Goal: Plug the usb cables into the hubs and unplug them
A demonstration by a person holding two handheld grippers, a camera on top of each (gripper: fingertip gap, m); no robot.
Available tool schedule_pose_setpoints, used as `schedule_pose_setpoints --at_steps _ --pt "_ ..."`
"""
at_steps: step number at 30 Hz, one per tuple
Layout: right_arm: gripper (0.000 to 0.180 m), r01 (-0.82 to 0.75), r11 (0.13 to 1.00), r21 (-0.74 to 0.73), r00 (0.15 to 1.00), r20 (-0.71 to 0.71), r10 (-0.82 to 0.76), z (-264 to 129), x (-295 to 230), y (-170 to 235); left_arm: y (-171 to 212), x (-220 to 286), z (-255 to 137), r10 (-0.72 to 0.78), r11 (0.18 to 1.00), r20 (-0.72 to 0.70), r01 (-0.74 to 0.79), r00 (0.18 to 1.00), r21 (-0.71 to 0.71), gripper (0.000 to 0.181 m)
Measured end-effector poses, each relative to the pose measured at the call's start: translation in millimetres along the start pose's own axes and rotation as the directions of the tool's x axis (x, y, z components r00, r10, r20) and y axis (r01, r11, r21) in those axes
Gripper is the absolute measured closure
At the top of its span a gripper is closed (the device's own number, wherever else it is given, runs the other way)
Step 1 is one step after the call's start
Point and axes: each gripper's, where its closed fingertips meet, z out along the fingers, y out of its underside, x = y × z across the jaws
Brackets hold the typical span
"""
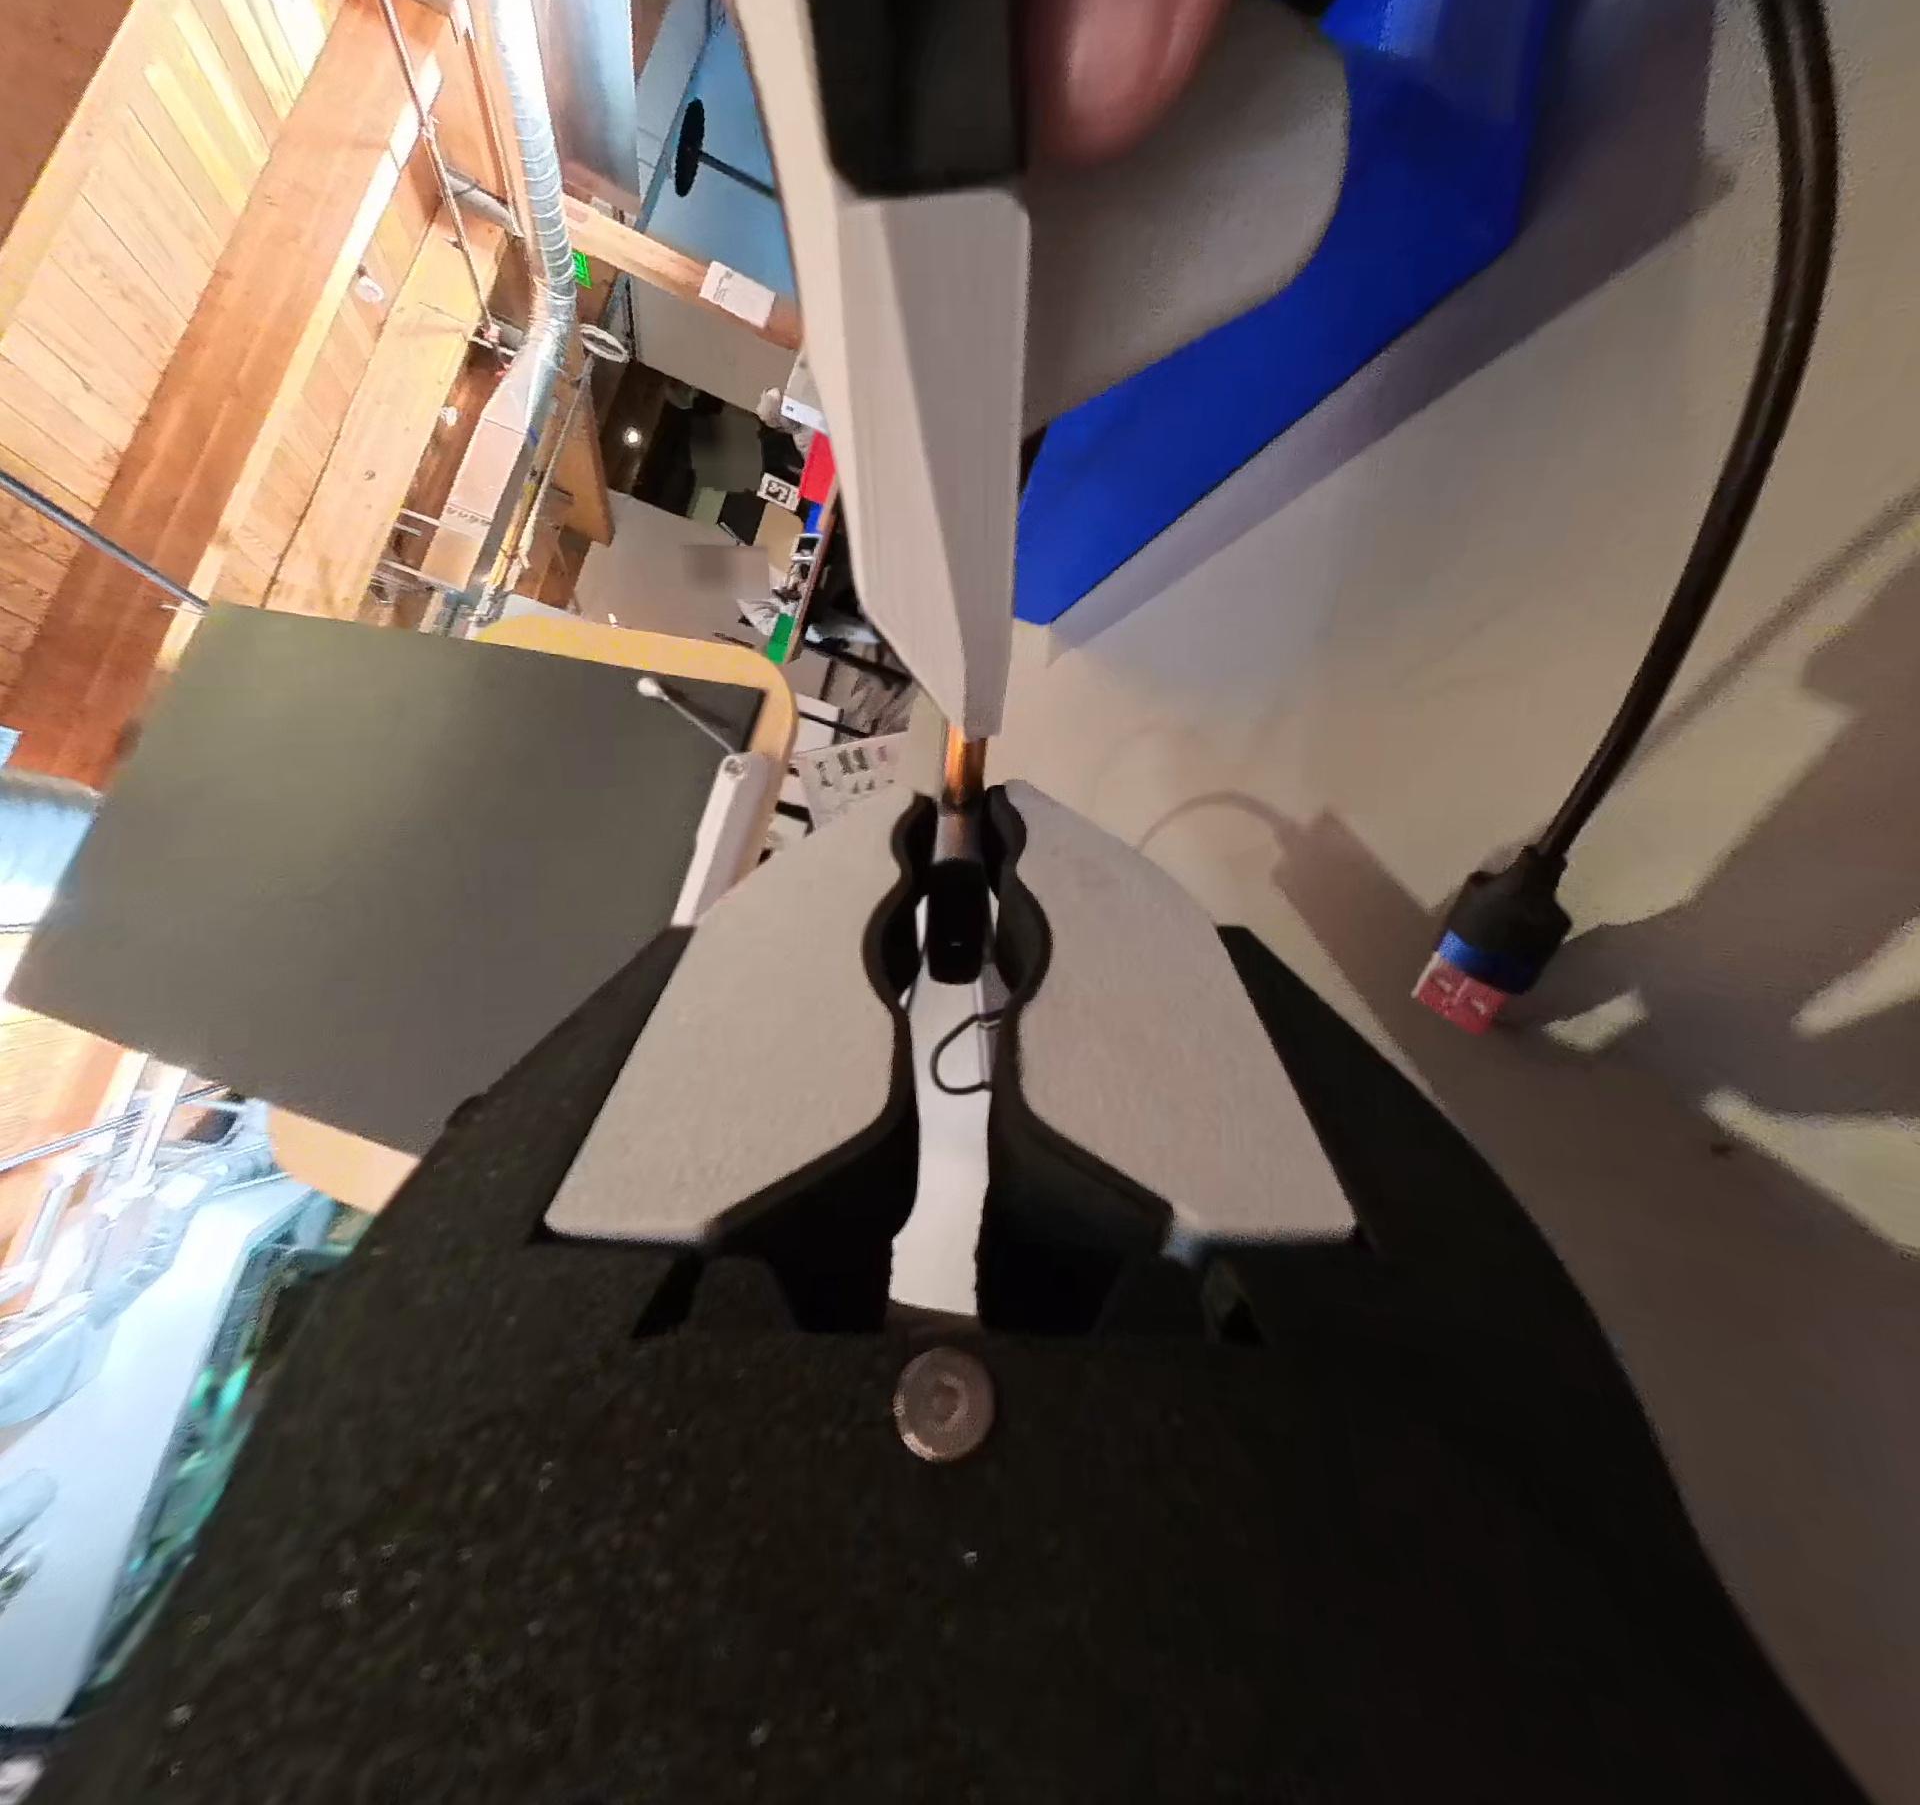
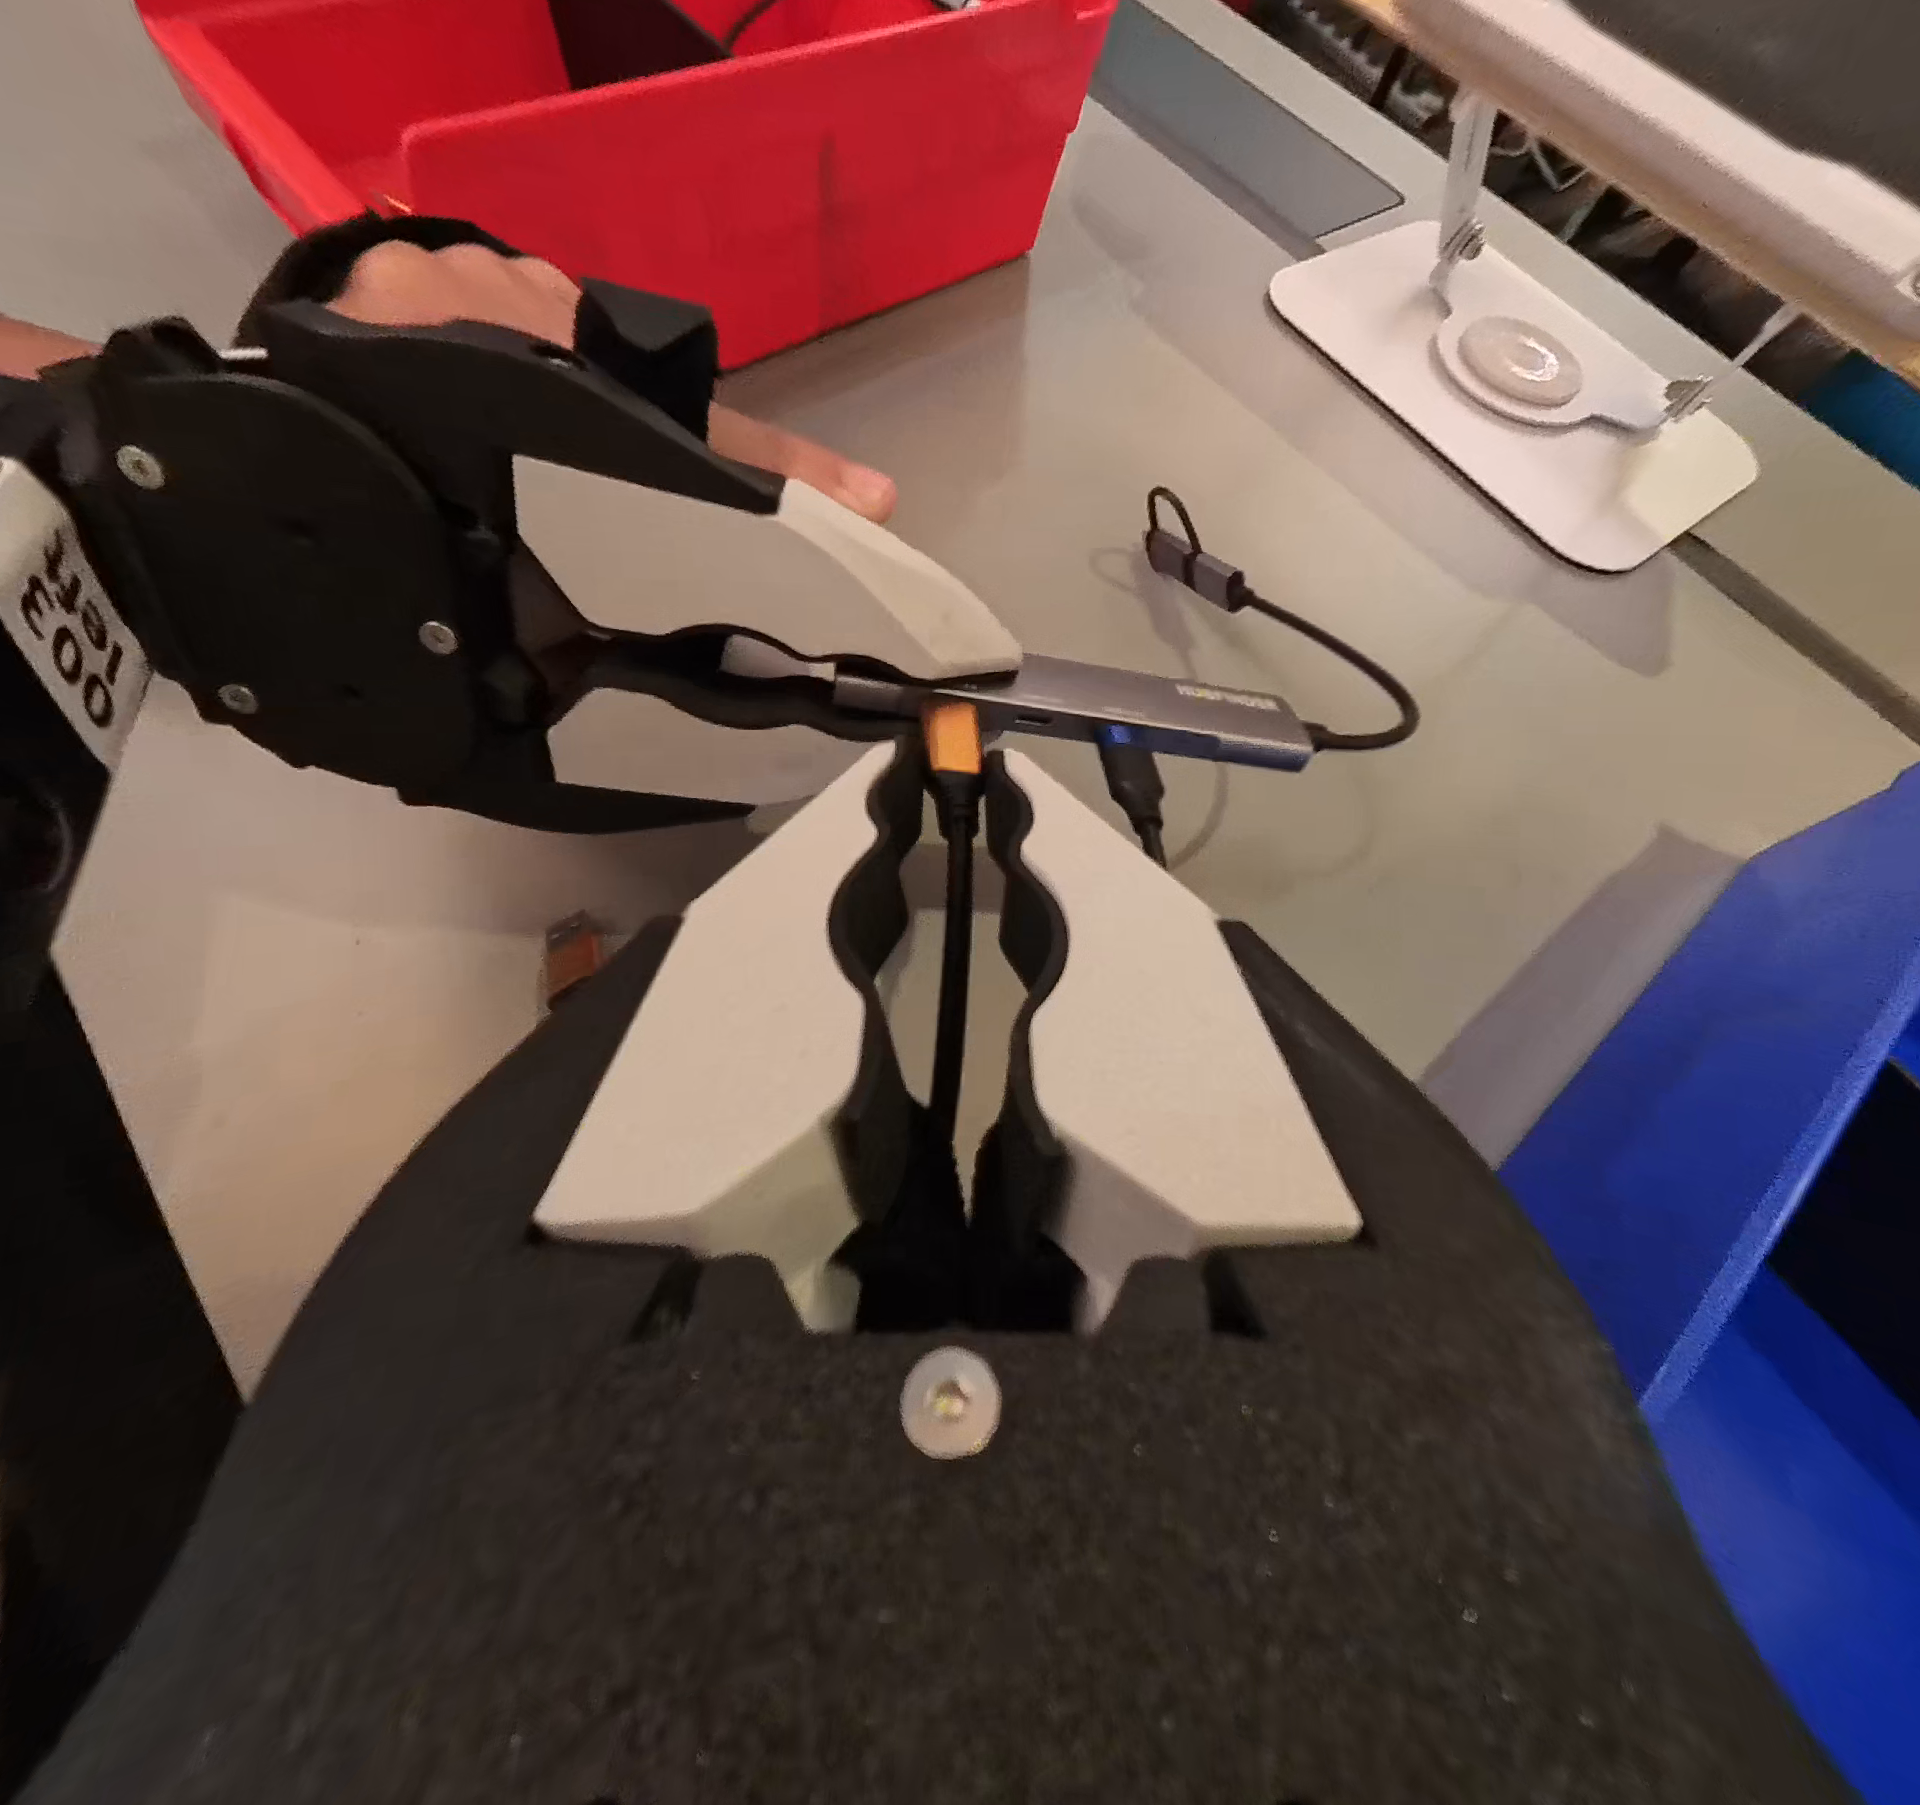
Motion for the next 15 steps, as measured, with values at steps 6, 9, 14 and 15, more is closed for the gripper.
schedule_pose_setpoints --at_steps 6,9,14,15 --pt "0.169 -0.014 1.000 -0.024 1.000 0.007 0.014 0 1 2 2 4 2 -0.010 1.000 -0.029 0.011 1.000 0.021 0.172" --pt "0.168 -0.022 0.997 0.077 0.998 0.060 0.018 -20 2 -23 0 -3 2 -0.176 0.982 -0.064 0.180 0.982 0.061 0.171" --pt "0.163 -0.155 0.896 0.416 0.986 0.118 0.116 -112 49 -81 19 -30 5 -0.554 0.826 -0.133 0.563 0.822 0.038 0.172" --pt "0.162 -0.189 0.876 0.443 0.981 0.120 0.151 -123 63 -81 20 -35 4 -0.636 0.760 -0.165 0.649 0.754 0.041 0.172"
